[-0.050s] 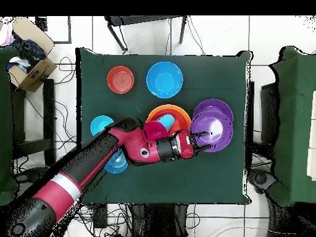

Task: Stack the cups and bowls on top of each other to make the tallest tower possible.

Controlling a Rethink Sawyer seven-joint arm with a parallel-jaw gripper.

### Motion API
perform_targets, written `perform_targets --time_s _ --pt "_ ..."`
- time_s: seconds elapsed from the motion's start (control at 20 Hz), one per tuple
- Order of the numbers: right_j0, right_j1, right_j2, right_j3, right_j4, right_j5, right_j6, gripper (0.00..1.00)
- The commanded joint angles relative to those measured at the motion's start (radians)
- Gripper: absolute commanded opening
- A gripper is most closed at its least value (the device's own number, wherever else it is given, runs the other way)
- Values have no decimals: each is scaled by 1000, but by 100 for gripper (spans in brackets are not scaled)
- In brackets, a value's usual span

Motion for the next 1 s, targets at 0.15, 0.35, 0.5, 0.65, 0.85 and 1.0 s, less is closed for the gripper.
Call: perform_targets --time_s 0.15,0.35,0.5,0.65,0.85,1.0 --pt "-42 91 179 -217 83 186 -303 100" --pt "-48 90 183 -231 87 206 -310 100" --pt "-45 78 188 -220 84 197 -320 100" --pt "-41 65 188 -199 73 173 -323 100" --pt "-26 28 189 -134 12 18 -291 100" --pt "-5 -31 195 -58 -68 -210 -237 100"
